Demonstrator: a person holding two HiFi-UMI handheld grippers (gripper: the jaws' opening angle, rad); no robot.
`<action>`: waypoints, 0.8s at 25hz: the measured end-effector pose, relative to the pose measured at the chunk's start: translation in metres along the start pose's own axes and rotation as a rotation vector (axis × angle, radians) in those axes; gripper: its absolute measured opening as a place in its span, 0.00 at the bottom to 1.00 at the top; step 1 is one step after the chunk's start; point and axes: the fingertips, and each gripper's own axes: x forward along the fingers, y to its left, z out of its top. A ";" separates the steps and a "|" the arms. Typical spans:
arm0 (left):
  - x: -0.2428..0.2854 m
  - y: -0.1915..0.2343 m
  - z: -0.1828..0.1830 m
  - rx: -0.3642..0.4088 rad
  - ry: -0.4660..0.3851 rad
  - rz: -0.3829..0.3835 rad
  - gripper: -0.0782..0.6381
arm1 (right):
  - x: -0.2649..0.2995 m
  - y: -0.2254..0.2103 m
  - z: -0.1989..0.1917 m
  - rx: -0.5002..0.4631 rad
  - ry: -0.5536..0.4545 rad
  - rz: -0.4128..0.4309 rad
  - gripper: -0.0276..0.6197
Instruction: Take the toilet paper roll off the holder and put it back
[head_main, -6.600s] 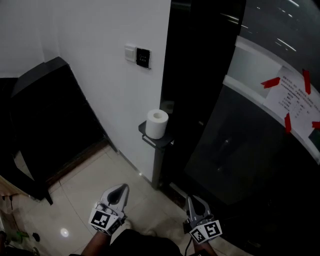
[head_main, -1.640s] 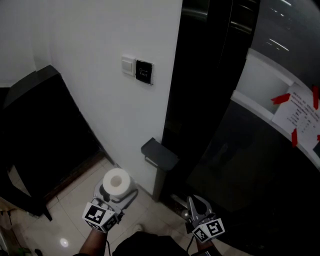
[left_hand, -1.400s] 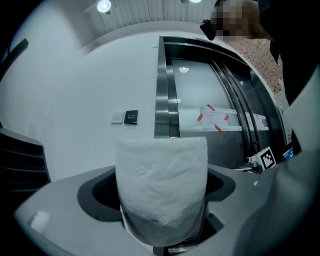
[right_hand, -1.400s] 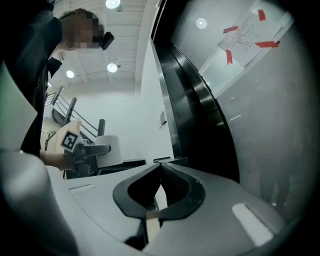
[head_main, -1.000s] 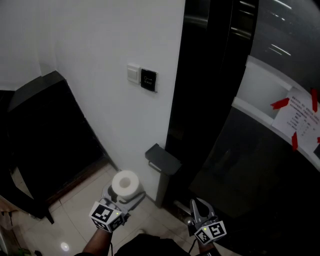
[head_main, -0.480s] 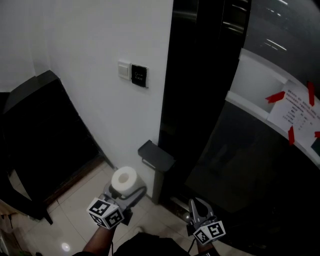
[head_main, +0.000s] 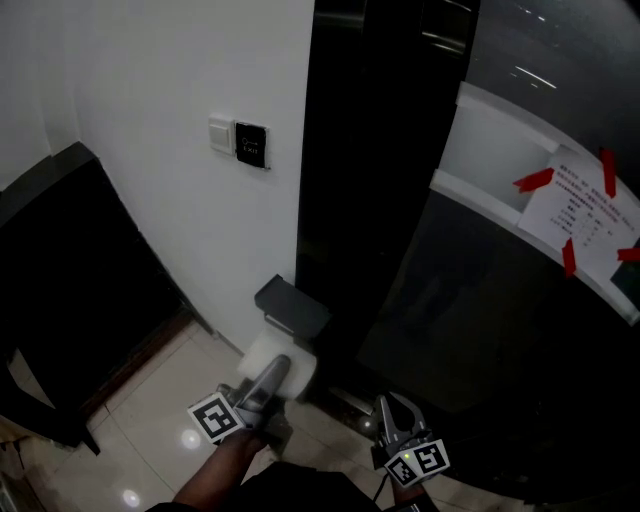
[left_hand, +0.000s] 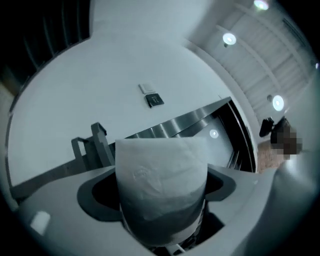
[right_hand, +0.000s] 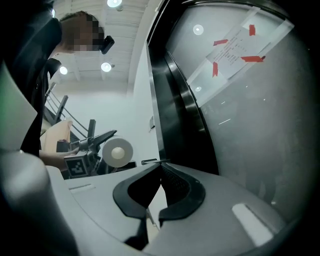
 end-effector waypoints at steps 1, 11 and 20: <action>0.000 0.004 -0.003 -0.085 -0.016 -0.004 0.76 | -0.002 -0.002 0.001 0.000 -0.002 -0.007 0.06; 0.005 0.039 -0.033 -0.508 -0.113 0.002 0.76 | -0.021 -0.021 0.004 -0.002 -0.009 -0.077 0.06; 0.034 0.051 -0.091 -0.547 0.035 0.036 0.76 | -0.050 -0.037 0.008 -0.007 -0.009 -0.173 0.06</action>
